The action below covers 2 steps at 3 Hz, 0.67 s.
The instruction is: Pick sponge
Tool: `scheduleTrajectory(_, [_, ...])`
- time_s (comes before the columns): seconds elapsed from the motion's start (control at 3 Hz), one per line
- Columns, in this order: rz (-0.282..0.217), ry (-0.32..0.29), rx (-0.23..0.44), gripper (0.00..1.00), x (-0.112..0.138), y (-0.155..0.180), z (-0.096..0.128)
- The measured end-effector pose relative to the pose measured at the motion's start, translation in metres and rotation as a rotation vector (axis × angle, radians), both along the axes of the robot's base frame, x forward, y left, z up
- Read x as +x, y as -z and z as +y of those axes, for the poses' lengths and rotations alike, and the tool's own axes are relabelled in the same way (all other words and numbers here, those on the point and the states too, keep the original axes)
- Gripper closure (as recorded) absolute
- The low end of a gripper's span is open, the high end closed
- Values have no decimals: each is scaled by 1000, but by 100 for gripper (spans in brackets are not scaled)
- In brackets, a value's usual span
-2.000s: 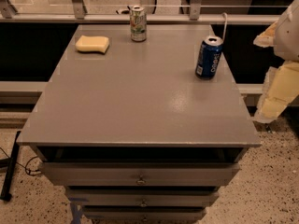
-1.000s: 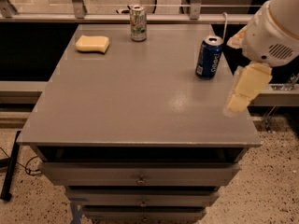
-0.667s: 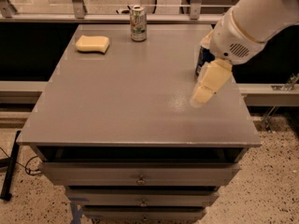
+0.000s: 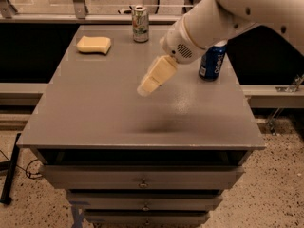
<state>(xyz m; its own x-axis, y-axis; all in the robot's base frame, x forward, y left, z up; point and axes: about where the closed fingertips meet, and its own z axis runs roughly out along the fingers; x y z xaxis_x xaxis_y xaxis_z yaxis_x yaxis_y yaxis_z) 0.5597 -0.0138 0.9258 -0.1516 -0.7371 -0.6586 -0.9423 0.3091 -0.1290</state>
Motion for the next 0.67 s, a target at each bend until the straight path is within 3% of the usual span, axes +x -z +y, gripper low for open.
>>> scheduleTrajectory(0.33, [-26,11,42,0,9,-5,12])
scheduleTrajectory(0.67, [-26,11,42,0,9,-5,12])
